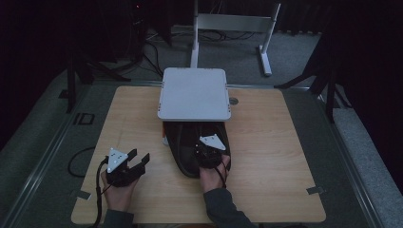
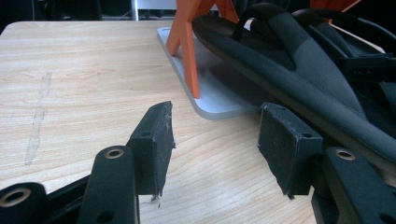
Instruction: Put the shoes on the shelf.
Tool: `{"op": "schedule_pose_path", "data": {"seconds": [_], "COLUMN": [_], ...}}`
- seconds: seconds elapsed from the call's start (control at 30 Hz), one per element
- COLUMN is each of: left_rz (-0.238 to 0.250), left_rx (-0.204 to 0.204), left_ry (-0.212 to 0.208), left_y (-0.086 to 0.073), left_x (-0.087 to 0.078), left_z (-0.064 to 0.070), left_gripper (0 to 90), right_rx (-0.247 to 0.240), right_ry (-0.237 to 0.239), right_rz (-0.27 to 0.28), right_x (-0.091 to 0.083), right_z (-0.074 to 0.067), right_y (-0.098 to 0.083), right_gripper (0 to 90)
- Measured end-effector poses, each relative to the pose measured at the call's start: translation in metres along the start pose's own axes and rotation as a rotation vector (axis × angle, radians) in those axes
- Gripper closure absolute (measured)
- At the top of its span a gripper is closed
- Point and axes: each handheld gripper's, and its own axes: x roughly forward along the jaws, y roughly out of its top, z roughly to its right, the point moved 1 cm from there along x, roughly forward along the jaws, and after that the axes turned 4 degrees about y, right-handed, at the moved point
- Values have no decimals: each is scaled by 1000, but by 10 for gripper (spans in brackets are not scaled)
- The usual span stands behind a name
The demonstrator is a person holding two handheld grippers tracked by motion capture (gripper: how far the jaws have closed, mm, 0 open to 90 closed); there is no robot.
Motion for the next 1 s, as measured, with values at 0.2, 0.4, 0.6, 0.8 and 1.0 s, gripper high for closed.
{"op": "schedule_pose_path", "data": {"seconds": [0.2,0.4,0.6,0.8,1.0], "left_rz": [-1,-4,-5,-5,-5], "left_rx": [1,6,4,-1,1], "left_ry": [0,-5,-7,-7,-8], "left_y": [0,-1,-1,-2,-2], "left_x": [0,1,1,1,1], "left_z": [0,1,1,0,0], "left_gripper": [452,451,452,451,452], "right_rx": [8,13,16,29,50], "right_ry": [-36,-54,-81,-101,-123], "right_rz": [14,22,35,56,93], "right_x": [8,19,27,35,42], "right_z": [-2,-4,-8,-9,-12], "right_y": [3,9,15,26,38], "right_gripper": [765,763,762,762,761]}}
